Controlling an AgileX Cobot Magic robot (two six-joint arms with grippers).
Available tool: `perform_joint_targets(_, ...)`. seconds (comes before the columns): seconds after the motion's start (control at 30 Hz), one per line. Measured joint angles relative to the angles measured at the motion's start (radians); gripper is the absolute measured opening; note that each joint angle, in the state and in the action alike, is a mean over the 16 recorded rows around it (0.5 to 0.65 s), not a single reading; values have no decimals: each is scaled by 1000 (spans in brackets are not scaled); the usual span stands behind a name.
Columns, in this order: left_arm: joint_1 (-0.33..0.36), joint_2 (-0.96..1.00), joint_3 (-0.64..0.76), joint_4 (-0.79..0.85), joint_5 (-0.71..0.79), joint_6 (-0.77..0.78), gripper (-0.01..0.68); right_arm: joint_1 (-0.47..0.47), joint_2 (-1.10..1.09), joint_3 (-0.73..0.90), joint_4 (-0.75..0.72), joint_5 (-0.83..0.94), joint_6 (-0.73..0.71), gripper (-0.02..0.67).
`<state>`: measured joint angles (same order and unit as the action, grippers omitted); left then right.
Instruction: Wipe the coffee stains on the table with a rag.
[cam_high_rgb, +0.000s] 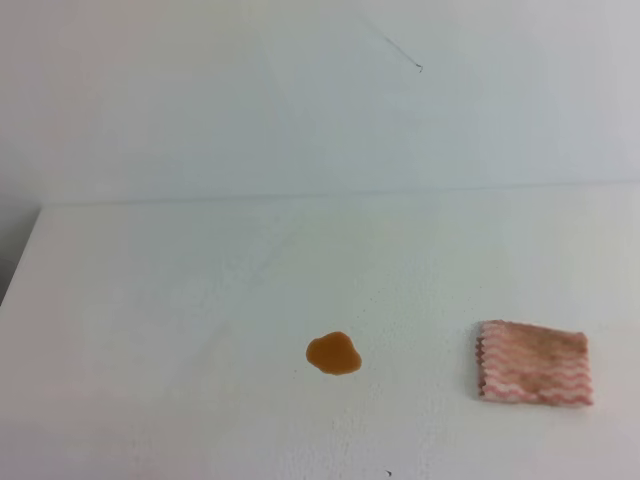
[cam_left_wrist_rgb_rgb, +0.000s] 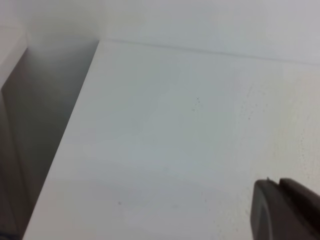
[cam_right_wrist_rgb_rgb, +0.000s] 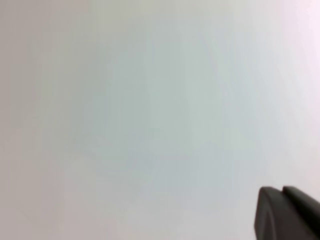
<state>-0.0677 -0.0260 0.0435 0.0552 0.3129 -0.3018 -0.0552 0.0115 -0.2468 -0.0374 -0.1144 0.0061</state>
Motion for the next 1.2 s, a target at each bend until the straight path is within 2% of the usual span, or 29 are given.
perform_joint_targets(0.3,0,0,0,0,1,0,-3,0,144,-276,21,511,-100,-4)
perform_joint_targets(0.5,0,0,0,0,2,0,-3,0,272,-335,65,679,-127,-4)
perform_joint_targets(0.67,0,0,0,0,1,0,-3,0,367,-293,112,685,-146,-4)
perform_joint_targets(1.0,0,0,0,0,2,0,-3,0,474,-139,237,482,-173,-4)
perform_joint_targets(1.2,0,0,0,0,3,0,-3,0,500,-142,295,436,-239,-4)
